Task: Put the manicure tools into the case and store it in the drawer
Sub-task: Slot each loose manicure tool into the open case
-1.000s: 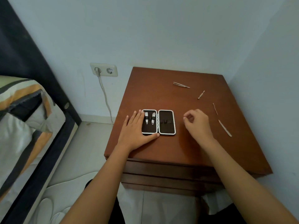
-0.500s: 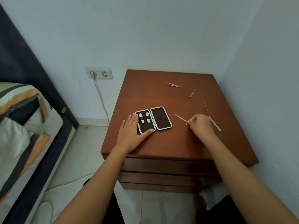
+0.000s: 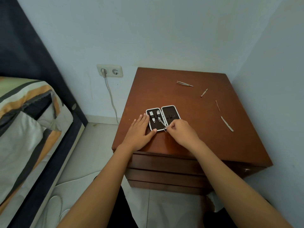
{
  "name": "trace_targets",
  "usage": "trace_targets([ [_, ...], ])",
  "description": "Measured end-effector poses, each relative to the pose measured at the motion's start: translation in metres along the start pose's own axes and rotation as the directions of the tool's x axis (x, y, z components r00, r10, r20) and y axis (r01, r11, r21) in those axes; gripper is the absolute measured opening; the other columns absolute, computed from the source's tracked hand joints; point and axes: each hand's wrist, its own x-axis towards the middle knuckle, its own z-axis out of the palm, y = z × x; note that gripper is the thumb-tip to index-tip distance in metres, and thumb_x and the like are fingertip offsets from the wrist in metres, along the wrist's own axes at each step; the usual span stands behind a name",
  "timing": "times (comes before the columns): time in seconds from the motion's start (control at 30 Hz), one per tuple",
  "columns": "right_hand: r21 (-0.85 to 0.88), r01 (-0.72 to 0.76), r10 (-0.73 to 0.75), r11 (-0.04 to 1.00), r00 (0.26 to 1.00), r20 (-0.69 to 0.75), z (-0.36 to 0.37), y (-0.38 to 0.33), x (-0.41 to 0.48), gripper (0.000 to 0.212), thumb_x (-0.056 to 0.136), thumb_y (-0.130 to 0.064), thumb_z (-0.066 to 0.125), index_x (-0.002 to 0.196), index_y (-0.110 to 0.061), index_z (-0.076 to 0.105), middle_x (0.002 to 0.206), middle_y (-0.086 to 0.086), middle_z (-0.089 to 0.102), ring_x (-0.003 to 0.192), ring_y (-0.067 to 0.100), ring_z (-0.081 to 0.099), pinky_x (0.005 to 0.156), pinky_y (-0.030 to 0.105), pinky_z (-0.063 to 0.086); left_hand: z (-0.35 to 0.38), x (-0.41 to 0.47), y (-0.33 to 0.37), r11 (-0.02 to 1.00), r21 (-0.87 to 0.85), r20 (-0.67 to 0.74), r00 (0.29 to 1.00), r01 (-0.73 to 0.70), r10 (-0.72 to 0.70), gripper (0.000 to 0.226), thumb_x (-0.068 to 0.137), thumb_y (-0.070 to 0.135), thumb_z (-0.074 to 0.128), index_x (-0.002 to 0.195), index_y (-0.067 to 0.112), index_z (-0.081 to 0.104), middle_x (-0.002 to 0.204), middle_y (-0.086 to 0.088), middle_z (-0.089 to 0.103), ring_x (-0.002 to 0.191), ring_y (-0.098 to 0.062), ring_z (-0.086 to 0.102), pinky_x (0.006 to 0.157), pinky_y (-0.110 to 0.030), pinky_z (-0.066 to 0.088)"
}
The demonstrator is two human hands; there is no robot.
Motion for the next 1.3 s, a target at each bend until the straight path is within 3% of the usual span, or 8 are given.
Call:
trace_targets([
  [0.2,-0.072,-0.029,0.030,0.997,1.000,0.009,0.011,-0.009,0.002,0.029,0.086,-0.024,0.047,0.070,-0.005,0.061,0.082,0.010,0.062,0.080,0.030,0.056,0.062,0.034,0.042,0.003,-0.001,-0.001,1.000,0.008,-0.026,1.000,-0.004,0.004,0.068,0.097,0.046,0.035,0.150,0.015,0.006,0.160,-0.002,0.004,0.147,-0.014,-0.001,0.116,-0.028,-0.003],
  [0.33,-0.099,-0.055,0.054,0.994,0.998,-0.015,0.019,-0.015,0.007,0.036,0.086,-0.023,0.044,0.051,-0.016,0.036,0.072,0.008,0.048,0.074,0.030,0.047,0.057,0.029,0.033,0.003,-0.002,-0.002,1.000,0.015,-0.019,1.000,-0.006,0.006,0.068,0.097,0.047,0.033,0.150,0.015,0.006,0.160,-0.002,0.004,0.147,-0.014,-0.002,0.116,-0.028,-0.004],
  [0.53,-0.122,-0.065,0.053,0.990,0.994,-0.099,0.028,-0.029,0.015,0.029,0.091,-0.023,0.044,0.090,-0.002,0.063,0.106,0.016,0.061,0.106,0.034,0.053,0.074,0.036,0.042,0.003,-0.002,-0.005,1.000,0.017,0.001,1.000,-0.015,0.015,0.066,0.098,0.044,0.032,0.150,0.016,0.005,0.160,-0.001,0.003,0.146,-0.012,-0.004,0.115,-0.027,-0.005],
  [0.63,-0.208,0.050,-0.087,0.977,0.981,-0.172,0.032,-0.029,0.015,0.025,0.092,-0.020,0.042,0.098,-0.006,0.063,0.108,0.012,0.061,0.107,0.031,0.051,0.085,0.041,0.041,0.003,-0.002,-0.005,1.000,0.019,0.015,1.000,-0.018,0.018,0.065,0.098,0.043,0.031,0.150,0.016,0.003,0.160,-0.001,0.001,0.146,-0.012,-0.005,0.114,-0.027,-0.006],
  [0.8,-0.254,0.351,-0.415,0.901,0.868,-0.272,0.039,-0.002,0.005,0.021,0.085,-0.016,0.052,0.094,-0.012,0.070,0.093,0.004,0.067,0.091,0.027,0.059,0.073,0.039,0.045,0.003,-0.003,-0.005,0.998,0.051,0.000,1.000,-0.027,0.027,0.064,0.098,0.044,0.029,0.150,0.016,0.002,0.160,-0.001,0.001,0.146,-0.012,-0.005,0.114,-0.026,-0.007],
  [0.97,-0.296,0.397,-0.468,0.868,0.854,-0.226,0.042,0.003,0.007,0.029,0.085,-0.022,0.047,0.101,-0.015,0.069,0.100,0.002,0.066,0.094,0.026,0.058,0.074,0.039,0.047,0.006,-0.004,-0.004,0.996,0.080,-0.018,0.999,-0.032,0.034,0.064,0.099,0.044,0.026,0.150,0.015,0.001,0.160,-0.001,0.000,0.146,-0.011,-0.006,0.114,-0.026,-0.008],
  [1.13,-0.062,0.325,-0.327,0.944,0.884,-0.334,0.013,0.022,0.043,0.027,0.084,-0.018,0.044,0.098,-0.013,0.066,0.102,0.007,0.061,0.099,0.026,0.055,0.083,0.040,0.044,0.008,-0.006,-0.003,0.996,0.078,-0.067,0.997,-0.035,0.040,0.070,0.091,0.051,0.017,0.150,0.016,0.003,0.160,0.000,0.002,0.146,-0.009,-0.005,0.114,-0.023,-0.008],
  [1.3,-0.080,0.031,-0.051,0.996,0.963,-0.263,-0.023,0.059,0.130,0.043,0.089,-0.015,0.045,0.131,-0.007,0.045,0.137,0.014,0.043,0.127,0.031,0.039,0.107,0.044,0.035,0.014,-0.004,-0.005,0.994,0.103,-0.114,0.993,-0.024,0.036,0.077,0.087,0.063,0.011,0.150,0.019,0.003,0.160,0.003,0.003,0.142,-0.001,-0.006,0.114,-0.023,-0.008],
])
